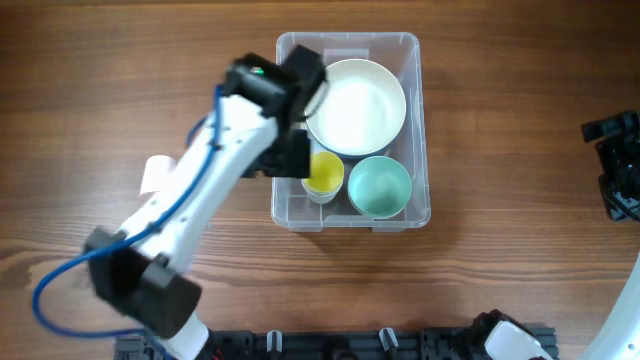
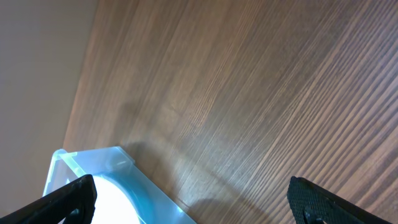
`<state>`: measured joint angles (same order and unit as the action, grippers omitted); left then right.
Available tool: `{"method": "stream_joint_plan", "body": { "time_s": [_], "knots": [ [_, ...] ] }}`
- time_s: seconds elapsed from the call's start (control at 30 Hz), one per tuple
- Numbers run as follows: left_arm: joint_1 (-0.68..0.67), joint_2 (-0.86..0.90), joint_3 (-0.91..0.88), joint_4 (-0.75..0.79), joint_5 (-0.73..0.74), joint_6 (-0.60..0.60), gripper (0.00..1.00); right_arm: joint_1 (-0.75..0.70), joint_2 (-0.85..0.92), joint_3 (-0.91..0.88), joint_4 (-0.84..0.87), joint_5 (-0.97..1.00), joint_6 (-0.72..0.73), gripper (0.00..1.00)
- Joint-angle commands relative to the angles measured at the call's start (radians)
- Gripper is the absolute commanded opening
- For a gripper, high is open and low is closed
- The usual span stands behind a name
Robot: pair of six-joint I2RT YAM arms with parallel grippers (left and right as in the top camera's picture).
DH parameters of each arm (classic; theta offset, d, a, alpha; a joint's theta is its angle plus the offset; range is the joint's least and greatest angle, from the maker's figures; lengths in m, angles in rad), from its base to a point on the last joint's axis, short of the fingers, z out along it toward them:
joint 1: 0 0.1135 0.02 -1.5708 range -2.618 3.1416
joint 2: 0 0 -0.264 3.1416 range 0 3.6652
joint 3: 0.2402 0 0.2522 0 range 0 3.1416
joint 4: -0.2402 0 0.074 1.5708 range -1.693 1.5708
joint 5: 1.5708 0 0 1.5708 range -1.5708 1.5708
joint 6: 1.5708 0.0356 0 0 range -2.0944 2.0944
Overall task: Pack container
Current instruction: 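Lower the yellow cup into the grey cup in the bin and release, then move the left gripper to the pink cup and grasp it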
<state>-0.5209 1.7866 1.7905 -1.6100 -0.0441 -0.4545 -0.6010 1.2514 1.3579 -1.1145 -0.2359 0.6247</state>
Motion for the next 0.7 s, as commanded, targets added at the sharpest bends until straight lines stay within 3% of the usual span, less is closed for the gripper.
{"method": "stream_joint_plan", "body": {
  "time_s": [0.0,0.23,0.37,0.57,0.67],
  "knots": [
    [0.154,-0.163,0.023,-0.075,-0.063,-0.001,0.77,-0.003,0.003,0.003,0.003,-0.009,0.007,1.00],
    [0.548,-0.322,-0.116,-0.048,-0.077,0.032,0.87,-0.003,0.003,0.003,0.003,-0.009,0.007,1.00],
    [0.768,-0.343,-0.354,0.108,-0.018,0.080,0.86,-0.003,0.003,0.003,0.003,-0.009,0.007,1.00],
    [0.888,-0.343,-0.687,0.382,0.152,0.109,0.81,-0.003,0.003,0.003,0.003,-0.009,0.007,1.00],
    [0.899,-0.343,-0.835,0.621,0.193,0.111,0.81,-0.003,0.003,0.003,0.003,-0.009,0.007,1.00]
  ]
}}
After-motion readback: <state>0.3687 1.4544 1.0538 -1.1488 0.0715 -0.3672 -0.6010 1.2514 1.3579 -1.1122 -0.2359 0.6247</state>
